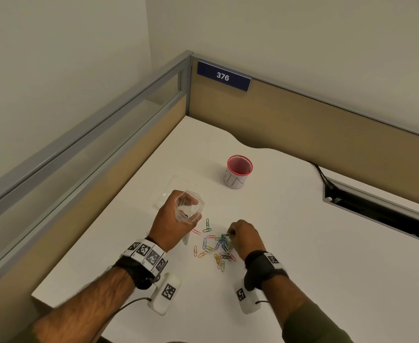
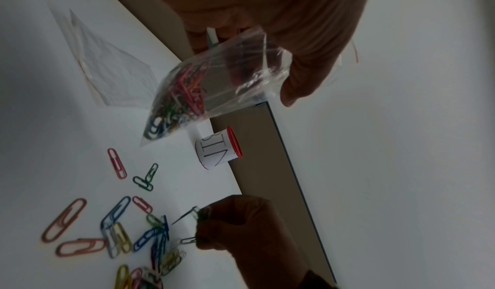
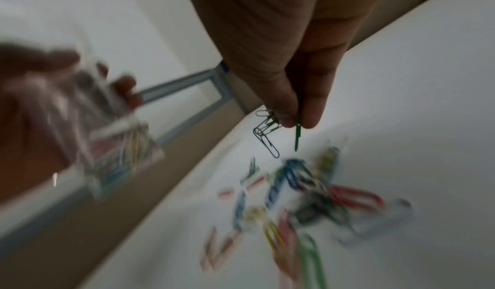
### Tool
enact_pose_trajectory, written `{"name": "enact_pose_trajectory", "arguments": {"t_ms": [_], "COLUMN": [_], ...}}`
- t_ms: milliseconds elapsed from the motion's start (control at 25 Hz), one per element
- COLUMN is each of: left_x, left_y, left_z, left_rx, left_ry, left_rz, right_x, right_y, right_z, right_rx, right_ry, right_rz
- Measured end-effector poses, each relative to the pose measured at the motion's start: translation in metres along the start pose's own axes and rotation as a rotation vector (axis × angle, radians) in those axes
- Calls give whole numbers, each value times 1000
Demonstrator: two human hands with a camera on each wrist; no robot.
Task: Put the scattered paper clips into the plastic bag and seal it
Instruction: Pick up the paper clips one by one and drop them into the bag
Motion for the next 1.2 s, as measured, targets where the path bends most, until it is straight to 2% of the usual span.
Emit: {"name": "enact_pose_trajectory", "arguments": {"t_ms": [200, 400, 600, 800, 920, 1040, 1120, 1200], "left_x": [-5, -17, -26, -27, -24, -19, -12, 1], "left_y": [-5, -8, -1, -2, 1, 2, 4, 5], "left_z": [5, 6, 10, 12, 13, 12, 11, 9], "left_rx": [-1, 9, 21, 12, 1, 1, -9, -19], "left_ry": [-15, -41, -45, -56, -71, -62, -57, -45], "left_rz": [33, 66, 113, 99, 82, 69, 36, 20], "right_x": [48, 106, 124, 114, 118, 130, 131, 111], "right_y": [-1, -50, -95, -115, -119, -108, -82, -40], "right_z": [-8, -28, -41, -45, -49, -50, -41, -21], "right_rx": [-107, 27, 173, 238, 262, 254, 193, 64], "right_ry": [88, 177, 131, 136, 159, 235, 280, 246], "right_rz": [445, 737, 649, 386, 349, 461, 511, 391]}}
Point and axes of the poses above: each hand's wrist, its own z-axis towards the middle knuckle, its own x-axis out of the back of the hand, y = z × x, the point moved 3 cm from there along z, towards the middle knuckle, and after that the axes turned 7 degrees about -x, right-handed, at the moved point
